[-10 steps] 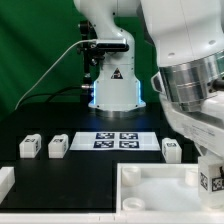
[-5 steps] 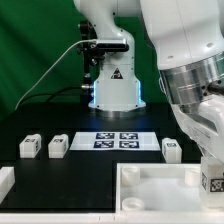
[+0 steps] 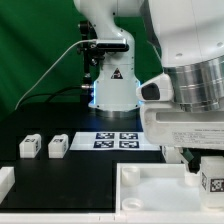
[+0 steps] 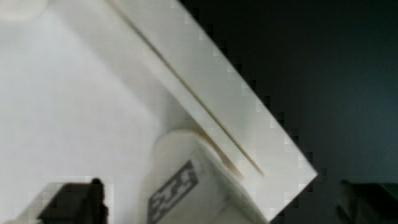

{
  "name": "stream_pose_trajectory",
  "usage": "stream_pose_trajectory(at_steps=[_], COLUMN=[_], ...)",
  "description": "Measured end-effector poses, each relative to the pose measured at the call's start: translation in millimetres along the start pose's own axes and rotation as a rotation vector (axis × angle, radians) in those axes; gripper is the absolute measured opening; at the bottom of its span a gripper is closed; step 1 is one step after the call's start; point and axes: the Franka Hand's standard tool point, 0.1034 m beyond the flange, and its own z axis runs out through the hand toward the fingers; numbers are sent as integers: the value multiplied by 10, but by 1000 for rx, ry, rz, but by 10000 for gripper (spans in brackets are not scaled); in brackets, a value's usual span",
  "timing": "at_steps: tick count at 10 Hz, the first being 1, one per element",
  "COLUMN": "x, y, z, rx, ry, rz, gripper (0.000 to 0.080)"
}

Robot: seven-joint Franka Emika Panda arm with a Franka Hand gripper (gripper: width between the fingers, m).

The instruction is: Assemble one leg

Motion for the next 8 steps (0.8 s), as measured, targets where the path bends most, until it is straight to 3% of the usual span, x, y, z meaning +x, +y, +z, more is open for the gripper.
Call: stream_pose_trajectory(at_steps=[2, 4, 6, 7, 8], x=[92, 128, 118, 114, 117], y=[92, 71, 58, 58, 62], z=[-16, -28, -25, -22, -22], rx=[-50, -48, -39, -35, -30], ry=[25, 49, 49, 49, 49], rz=[-288, -322, -207, -115, -30], gripper=[648, 648, 397, 397, 294])
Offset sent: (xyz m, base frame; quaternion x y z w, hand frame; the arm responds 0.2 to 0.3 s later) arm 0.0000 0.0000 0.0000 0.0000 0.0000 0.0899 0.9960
